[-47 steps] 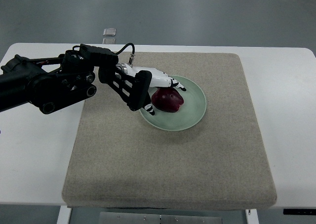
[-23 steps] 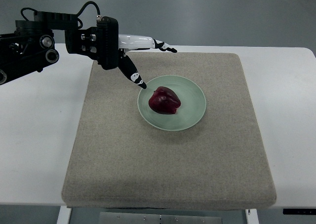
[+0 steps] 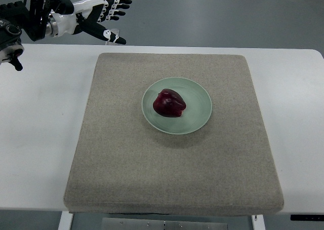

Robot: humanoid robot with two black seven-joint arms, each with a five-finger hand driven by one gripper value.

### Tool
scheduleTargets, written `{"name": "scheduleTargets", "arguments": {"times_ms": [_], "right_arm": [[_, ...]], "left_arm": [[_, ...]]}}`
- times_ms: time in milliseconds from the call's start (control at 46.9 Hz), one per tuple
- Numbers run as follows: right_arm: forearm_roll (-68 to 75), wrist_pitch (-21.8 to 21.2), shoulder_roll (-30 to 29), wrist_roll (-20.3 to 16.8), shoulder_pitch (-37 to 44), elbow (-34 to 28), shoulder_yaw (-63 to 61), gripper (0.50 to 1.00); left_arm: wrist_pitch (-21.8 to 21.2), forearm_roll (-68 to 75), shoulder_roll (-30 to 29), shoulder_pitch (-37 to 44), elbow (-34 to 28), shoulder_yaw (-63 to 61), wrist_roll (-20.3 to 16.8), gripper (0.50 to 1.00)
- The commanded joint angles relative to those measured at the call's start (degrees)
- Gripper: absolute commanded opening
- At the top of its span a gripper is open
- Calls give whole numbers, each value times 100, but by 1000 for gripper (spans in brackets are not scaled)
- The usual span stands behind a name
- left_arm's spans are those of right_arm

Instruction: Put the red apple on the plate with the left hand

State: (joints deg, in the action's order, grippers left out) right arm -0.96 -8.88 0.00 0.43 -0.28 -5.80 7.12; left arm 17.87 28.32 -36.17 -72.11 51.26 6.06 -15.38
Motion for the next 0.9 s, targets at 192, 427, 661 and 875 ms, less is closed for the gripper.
{"name": "scheduleTargets", "arguments": {"times_ms": [192, 427, 661, 875], "right_arm": [[0, 1, 0, 1, 1, 0, 0, 964], [0, 1, 0, 1, 1, 0, 0, 964], [0, 1, 0, 1, 1, 0, 0, 964], [0, 1, 0, 1, 1, 0, 0, 964]], "left_arm": [[858, -2884, -30, 91, -328, 0, 342, 996], [1403, -4563, -109, 671, -494, 483, 1300, 996], [1412, -4836, -57, 1286, -468, 1766, 1836, 996], [1456, -4950, 23, 1445, -468, 2074, 2311, 996]]}}
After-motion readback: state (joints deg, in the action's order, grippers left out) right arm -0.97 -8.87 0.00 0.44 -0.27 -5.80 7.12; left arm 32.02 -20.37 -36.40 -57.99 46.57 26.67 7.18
